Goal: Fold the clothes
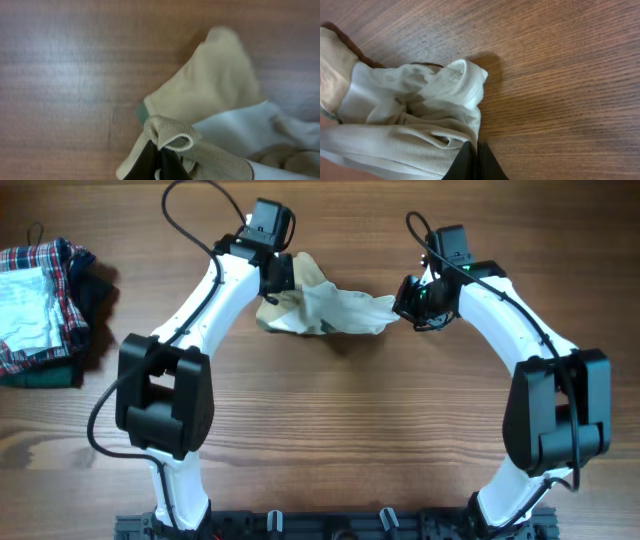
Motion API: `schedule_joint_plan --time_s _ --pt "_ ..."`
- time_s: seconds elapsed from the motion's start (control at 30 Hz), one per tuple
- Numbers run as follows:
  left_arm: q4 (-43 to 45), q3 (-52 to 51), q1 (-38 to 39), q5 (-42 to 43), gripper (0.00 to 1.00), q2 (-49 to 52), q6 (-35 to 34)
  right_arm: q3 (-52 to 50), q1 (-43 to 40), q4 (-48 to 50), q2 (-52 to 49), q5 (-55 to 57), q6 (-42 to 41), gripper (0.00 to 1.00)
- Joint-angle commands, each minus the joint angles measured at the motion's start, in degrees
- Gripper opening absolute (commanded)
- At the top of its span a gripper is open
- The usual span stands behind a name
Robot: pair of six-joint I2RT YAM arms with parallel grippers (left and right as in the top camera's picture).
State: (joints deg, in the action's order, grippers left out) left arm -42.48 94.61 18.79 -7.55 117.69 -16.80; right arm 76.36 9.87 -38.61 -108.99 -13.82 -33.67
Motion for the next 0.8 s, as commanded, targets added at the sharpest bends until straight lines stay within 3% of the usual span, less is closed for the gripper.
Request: schedule_joint_plan --time_s 0.0,0.17,0.53,0.77 --pt "0.42 3.5 -0.66 -1.53 0.04 -1.99 -0.07 2.19 -0.52 0.46 -1.27 -0.87 -1.05 0.04" --pt "2.14 3.56 -0.63 -1.55 0.04 -1.97 0.13 3.37 -0.85 2.36 -1.27 -0.46 -1.95 0.04" --pt "6.32 3.54 -0.63 -1.51 0.04 0.94 0.09 3.23 -0.96 2.82 -1.29 12.33 -2.49 0.04" --pt "7.63 3.54 -0.57 -1.27 0.04 7.1 0.09 2.91 -0.9 3.34 -1.51 13.31 -2.32 0.04"
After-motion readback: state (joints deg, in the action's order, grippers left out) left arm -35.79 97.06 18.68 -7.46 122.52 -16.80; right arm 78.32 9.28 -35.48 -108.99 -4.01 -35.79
